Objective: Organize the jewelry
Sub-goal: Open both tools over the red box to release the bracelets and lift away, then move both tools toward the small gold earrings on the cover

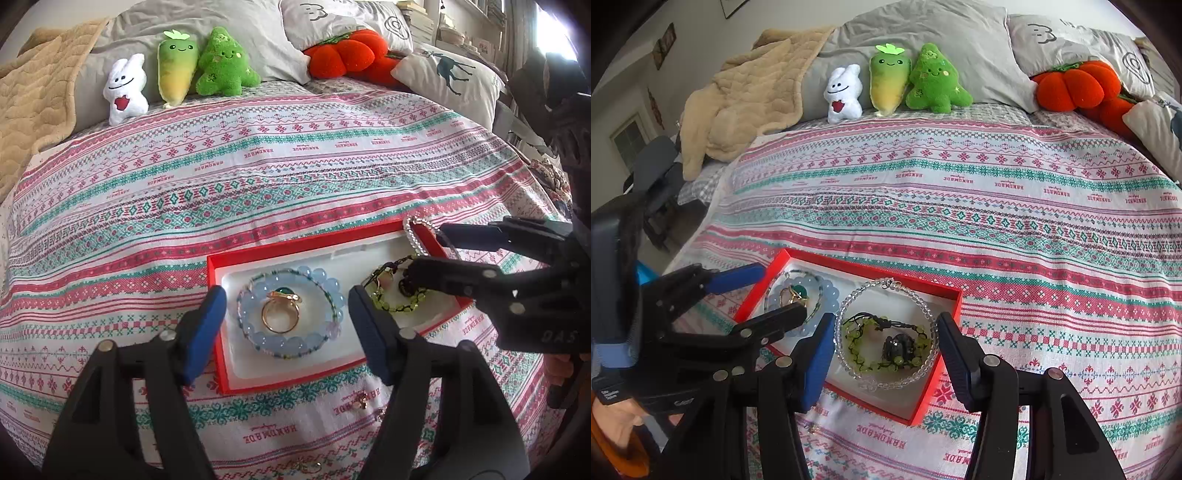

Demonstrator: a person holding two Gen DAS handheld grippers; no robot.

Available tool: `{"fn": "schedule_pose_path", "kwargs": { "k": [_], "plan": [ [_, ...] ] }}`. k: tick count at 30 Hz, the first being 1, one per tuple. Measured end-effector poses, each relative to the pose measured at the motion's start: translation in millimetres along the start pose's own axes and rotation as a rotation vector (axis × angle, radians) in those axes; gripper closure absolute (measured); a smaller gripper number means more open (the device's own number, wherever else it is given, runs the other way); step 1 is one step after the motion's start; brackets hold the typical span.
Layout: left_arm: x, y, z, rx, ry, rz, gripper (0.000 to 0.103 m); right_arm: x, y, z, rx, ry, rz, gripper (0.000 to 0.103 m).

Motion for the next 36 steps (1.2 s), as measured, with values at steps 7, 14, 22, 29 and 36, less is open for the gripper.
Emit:
{"fn": "schedule_pose_path", "kwargs": {
  "k": [7, 14, 22, 29, 36],
  "plan": [
    [0.1, 8.5, 2.9, -0.016, -0.027, -0.015, 0.025, -3.6, 0.2, 0.6, 0.000, 0.002, -0.006, 0.046],
    [-3.8, 21.6, 8.5, -0.024, -0.039, -0.039, 0.022, -6.6, 5.9, -3.1, 0.016, -0.019, -0.045, 0.025],
    [-8.5, 40.5, 20.8, -0.041, -0.039, -0.061, 0.019, -13.2, 17.6, 1.4, -0.001, -0.003, -0.024, 0.024],
    [-11.9, 53.5, 41.7, -0.094, -0.027, -0.088, 0.018, -15.1, 27.1, 14.5, -0.043, 0.003, 0.030, 0.024],
    [-15.8, 58.9, 67.7, -0.153, -0.019, -0.105, 0.018, -20.5, 39.5, 35.9, -0.087, 0.024, 0.055, 0.024]
  ]
}}
Point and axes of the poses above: each gripper's, at about its wrist camera, not at the fingertips, and y roughly against the way its jaws point, x to its right, z to its underside, the point moved 5 cm from there along -y, roughly the way its jaws point, and after that the axes turned 3 degrees about z, right-handed, at the moved point
